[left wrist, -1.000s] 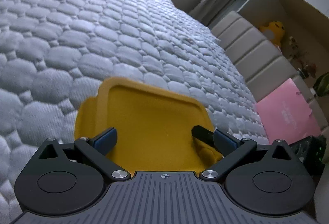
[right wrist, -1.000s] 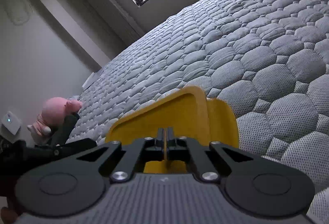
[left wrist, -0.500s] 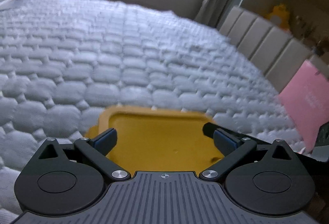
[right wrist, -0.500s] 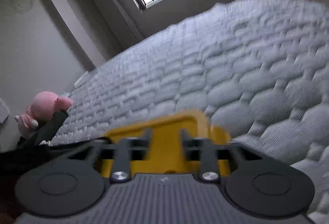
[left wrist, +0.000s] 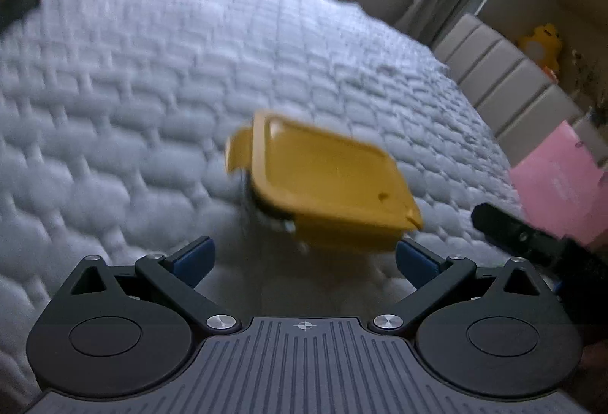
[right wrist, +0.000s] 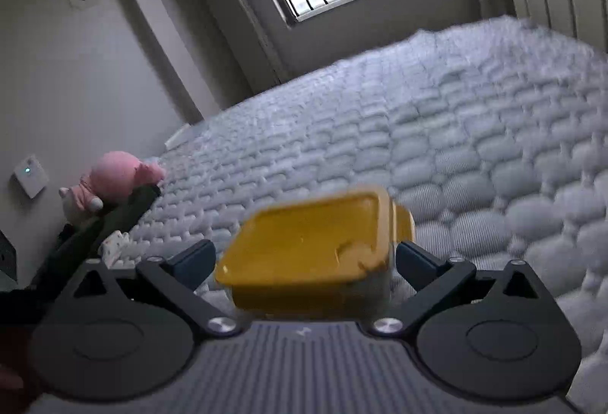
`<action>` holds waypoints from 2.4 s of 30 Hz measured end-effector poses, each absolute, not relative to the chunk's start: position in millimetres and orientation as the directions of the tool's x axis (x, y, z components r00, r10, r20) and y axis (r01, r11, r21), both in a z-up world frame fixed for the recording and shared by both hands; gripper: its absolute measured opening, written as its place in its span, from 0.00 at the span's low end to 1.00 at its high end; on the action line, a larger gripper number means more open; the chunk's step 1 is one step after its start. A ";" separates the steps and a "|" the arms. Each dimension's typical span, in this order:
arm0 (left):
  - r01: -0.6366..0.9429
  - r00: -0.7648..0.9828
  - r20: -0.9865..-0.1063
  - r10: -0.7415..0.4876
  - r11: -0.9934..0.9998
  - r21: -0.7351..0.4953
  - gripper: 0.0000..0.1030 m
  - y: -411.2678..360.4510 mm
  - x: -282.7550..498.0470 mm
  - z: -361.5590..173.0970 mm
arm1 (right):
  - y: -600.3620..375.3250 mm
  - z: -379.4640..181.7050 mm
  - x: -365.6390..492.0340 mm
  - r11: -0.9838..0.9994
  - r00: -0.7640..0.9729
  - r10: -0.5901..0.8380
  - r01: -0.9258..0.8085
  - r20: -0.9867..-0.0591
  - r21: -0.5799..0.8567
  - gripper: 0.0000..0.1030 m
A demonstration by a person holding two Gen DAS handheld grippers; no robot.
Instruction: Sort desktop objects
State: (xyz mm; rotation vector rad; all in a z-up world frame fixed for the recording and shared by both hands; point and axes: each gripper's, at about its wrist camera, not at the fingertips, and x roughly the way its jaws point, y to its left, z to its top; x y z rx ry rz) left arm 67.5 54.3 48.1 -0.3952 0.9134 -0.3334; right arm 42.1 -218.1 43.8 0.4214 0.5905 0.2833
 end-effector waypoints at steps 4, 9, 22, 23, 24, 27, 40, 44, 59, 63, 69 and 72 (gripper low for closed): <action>0.109 0.557 -0.636 -0.535 0.806 -0.582 1.00 67.0 90.8 45.6 | -240.4 26.0 53.9 0.840 0.809 0.343 -0.036 -0.477 0.541 0.63; 0.015 0.587 -0.626 -0.514 0.780 -0.626 1.00 69.6 124.4 27.8 | -262.3 -12.5 86.4 0.784 0.736 0.378 0.068 -0.561 0.617 0.30; 0.104 0.582 -0.567 -0.583 0.745 -0.659 1.00 53.7 176.8 7.4 | -235.8 -25.6 107.2 0.841 0.783 0.325 0.017 -0.530 0.542 0.19; 0.107 0.580 -0.574 -0.578 0.753 -0.649 1.00 51.8 178.2 7.4 | -235.5 -26.4 106.4 0.838 0.784 0.325 0.020 -0.529 0.545 0.19; 0.107 0.578 -0.578 -0.576 0.756 -0.646 1.00 51.5 177.5 7.7 | -235.8 -27.2 104.0 0.837 0.783 0.328 0.019 -0.529 0.547 0.19; 0.111 0.581 -0.570 -0.582 0.750 -0.652 1.00 59.2 160.3 17.5 | -236.9 -24.8 90.1 0.850 0.789 0.313 0.015 -0.529 0.527 0.31; 0.075 0.583 -0.596 -0.552 0.767 -0.637 1.00 67.6 144.9 5.7 | -195.1 -8.3 148.7 0.838 0.792 0.390 -0.095 -0.469 0.537 0.31; 0.071 0.583 -0.597 -0.551 0.767 -0.638 1.00 66.3 167.9 -7.6 | -193.7 -24.7 144.6 0.849 0.794 0.365 -0.069 -0.487 0.525 0.28; 0.164 0.609 -0.542 -0.579 0.761 -0.628 1.00 71.2 151.9 35.3 | -209.3 -21.1 149.7 0.841 0.796 0.411 -0.142 -0.445 0.522 0.37; 0.263 0.590 -0.469 -0.657 0.706 -0.657 1.00 48.8 168.4 56.7 | -213.7 -26.0 156.2 0.820 0.795 0.410 -0.109 -0.446 0.561 0.39; 0.153 0.515 -0.603 -0.609 0.758 -0.635 1.00 25.6 209.5 12.6 | -210.7 -27.1 153.4 0.832 0.792 0.406 -0.114 -0.457 0.543 0.38; 0.163 0.521 -0.589 -0.617 0.750 -0.641 1.00 33.4 201.0 2.4 | -208.9 -23.2 153.0 0.846 0.775 0.414 -0.134 -0.478 0.516 0.38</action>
